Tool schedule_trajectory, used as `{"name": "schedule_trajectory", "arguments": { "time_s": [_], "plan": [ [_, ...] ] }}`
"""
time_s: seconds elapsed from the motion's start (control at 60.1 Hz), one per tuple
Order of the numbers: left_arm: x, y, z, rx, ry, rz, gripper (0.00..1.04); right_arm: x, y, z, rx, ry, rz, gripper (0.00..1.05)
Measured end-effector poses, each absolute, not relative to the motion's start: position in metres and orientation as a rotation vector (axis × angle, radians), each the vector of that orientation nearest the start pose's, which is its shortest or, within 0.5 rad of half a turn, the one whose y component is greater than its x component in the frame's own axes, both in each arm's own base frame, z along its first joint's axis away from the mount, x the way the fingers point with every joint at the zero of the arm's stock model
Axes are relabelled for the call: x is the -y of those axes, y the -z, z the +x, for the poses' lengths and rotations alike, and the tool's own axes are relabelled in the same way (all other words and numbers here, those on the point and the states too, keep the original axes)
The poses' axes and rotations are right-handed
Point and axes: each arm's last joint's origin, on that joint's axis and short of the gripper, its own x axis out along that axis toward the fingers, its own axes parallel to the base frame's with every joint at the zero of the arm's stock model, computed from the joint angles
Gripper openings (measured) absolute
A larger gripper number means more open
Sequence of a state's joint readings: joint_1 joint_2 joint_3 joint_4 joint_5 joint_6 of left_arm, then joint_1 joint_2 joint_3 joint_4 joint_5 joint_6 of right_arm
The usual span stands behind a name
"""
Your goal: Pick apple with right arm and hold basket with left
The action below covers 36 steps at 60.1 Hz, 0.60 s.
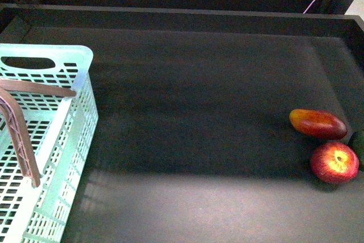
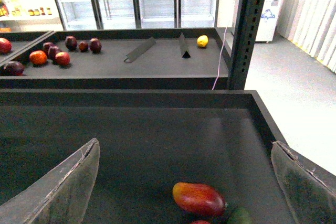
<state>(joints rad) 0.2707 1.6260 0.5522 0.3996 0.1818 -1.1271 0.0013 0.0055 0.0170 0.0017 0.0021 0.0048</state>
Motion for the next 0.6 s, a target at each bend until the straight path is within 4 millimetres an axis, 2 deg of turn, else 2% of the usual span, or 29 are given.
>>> {"name": "schedule_trajectory", "arguments": {
  "time_s": [0.399, 0.466, 0.599],
  "plan": [
    [-0.068, -0.124, 0.269, -0.578, -0.461, -1.26, 0.12, 0.0, -0.169, 0.097, 0.013, 0.001, 0.005, 0.96],
    [-0.066, -0.129, 0.268, -0.582, -0.448, -1.3, 0.06, 0.0, -0.169, 0.097, 0.013, 0.001, 0.005, 0.96],
    [-0.059, -0.144, 0.263, -0.6, -0.38, -1.232, 0.05, 0.0, -0.169, 0.097, 0.013, 0.0, 0.005, 0.96]
  ]
}}
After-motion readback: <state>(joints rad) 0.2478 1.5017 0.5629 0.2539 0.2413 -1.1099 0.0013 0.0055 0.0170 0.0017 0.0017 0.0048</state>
